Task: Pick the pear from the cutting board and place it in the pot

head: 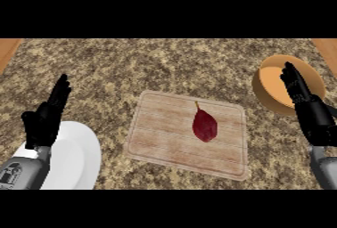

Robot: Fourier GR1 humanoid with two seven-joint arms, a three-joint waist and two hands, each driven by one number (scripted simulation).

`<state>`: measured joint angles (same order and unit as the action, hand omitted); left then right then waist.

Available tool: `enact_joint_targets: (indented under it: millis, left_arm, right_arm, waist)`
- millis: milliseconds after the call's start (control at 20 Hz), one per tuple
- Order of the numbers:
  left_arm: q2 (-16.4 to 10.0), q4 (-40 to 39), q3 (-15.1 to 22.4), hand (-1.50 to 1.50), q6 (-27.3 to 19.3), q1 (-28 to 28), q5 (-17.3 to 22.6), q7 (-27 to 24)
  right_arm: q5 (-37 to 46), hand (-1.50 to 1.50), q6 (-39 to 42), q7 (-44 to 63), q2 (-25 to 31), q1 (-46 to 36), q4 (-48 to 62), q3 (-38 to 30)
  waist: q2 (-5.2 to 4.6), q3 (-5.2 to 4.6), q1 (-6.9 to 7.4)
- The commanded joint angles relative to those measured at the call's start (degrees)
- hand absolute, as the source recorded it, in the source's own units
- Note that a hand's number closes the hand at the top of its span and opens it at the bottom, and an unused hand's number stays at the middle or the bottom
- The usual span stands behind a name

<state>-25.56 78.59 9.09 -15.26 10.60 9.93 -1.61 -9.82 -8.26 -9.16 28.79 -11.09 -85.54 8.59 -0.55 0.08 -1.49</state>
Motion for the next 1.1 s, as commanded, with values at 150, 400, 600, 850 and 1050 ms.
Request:
enact_joint_targets:
  millis: [150,400,600,850,1050]
  left_arm:
    - [3.4,3.8,-1.1,0.00,1.1,5.5,3.1,-2.5]
    - [7.7,5.4,-0.9,0.00,1.3,9.0,6.2,-1.9]
    - [7.1,6.5,-1.6,0.00,1.6,9.1,7.2,-0.2]
    - [7.9,6.7,-1.6,0.00,1.0,9.0,6.8,-0.8]
    - [7.5,5.2,-2.8,0.00,1.7,9.1,7.5,-0.8]
  right_arm:
    - [-17.2,1.50,21.5,-5.0,-4.6,-10.0,4.1,0.3]
    - [-13.1,-1.50,30.7,-14.8,2.2,-15.7,18.1,-2.7]
    - [-9.2,-1.50,40.7,-29.6,3.4,-17.0,21.9,-0.9]
    - [-1.5,-1.50,47.4,-42.3,8.1,-19.5,28.6,0.8]
    - [7.0,-1.50,44.1,-44.9,10.7,-22.9,31.7,5.8]
  waist:
    - [-1.16,0.49,6.86]
    - [-2.11,0.37,7.13]
    - [-1.64,0.51,7.37]
    - [-1.29,0.37,6.41]
    - [-1.35,0.25,6.74]
